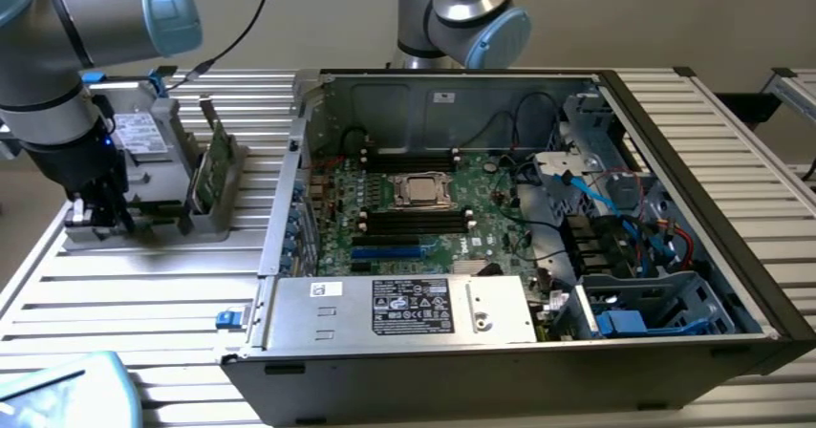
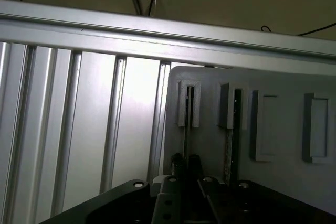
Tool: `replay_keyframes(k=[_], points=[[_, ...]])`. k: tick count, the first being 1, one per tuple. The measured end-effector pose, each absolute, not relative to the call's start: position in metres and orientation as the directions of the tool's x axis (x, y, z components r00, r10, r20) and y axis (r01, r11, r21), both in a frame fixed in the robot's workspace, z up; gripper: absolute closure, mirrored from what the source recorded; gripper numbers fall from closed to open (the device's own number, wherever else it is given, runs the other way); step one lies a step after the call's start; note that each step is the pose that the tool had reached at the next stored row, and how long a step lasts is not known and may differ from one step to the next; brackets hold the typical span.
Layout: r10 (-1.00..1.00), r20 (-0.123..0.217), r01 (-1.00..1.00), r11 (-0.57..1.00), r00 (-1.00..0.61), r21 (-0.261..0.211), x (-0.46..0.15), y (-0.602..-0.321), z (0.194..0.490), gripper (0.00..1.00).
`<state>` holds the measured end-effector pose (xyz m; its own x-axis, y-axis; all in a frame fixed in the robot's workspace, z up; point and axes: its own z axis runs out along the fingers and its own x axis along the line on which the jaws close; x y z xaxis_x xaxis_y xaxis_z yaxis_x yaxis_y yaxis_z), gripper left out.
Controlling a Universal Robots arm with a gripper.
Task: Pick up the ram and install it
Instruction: 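Pick up the ram and move it above insertion slot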
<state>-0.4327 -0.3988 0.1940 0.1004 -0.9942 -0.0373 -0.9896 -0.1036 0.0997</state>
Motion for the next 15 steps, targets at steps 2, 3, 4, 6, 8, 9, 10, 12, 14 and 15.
replay_keyframes(k=[2, 3, 4, 6, 8, 9, 10, 12, 14, 15], points=[[-0.994, -0.037, -0.99, -0.104, 0.1, 0.1, -0.4327, -0.3988, 0.1941, 0.85], [-0.994, -0.037, -0.99, -0.104, 0.1, 0.1, -0.4327, -0.3988, 0.1944, 0.85], [-0.994, -0.037, -0.99, -0.104, 0.1, 0.1, -0.4327, -0.3988, 0.1948, 0.85], [-0.994, -0.037, -0.99, -0.104, 0.1, 0.1, -0.4327, -0.3988, 0.1956, 0.85], [-0.994, -0.037, -0.99, -0.104, 0.1, 0.1, -0.4327, -0.3988, 0.1963, 0.85], [-0.994, -0.037, -0.99, -0.104, 0.1, 0.1, -0.4327, -0.3988, 0.1966, 0.85], [-0.994, -0.037, -0.99, -0.104, 0.1, 0.1, -0.4327, -0.3988, 0.1971, 0.85], [-0.994, -0.037, -0.99, -0.104, 0.1, 0.1, -0.4327, -0.3988, 0.1979, 0.85], [-0.994, -0.037, -0.99, -0.104, 0.1, 0.1, -0.4327, -0.3988, 0.1987, 0.85], [-0.994, -0.037, -0.99, -0.104, 0.1, 0.1, -0.4327, -0.3988, 0.1992, 0.85]])
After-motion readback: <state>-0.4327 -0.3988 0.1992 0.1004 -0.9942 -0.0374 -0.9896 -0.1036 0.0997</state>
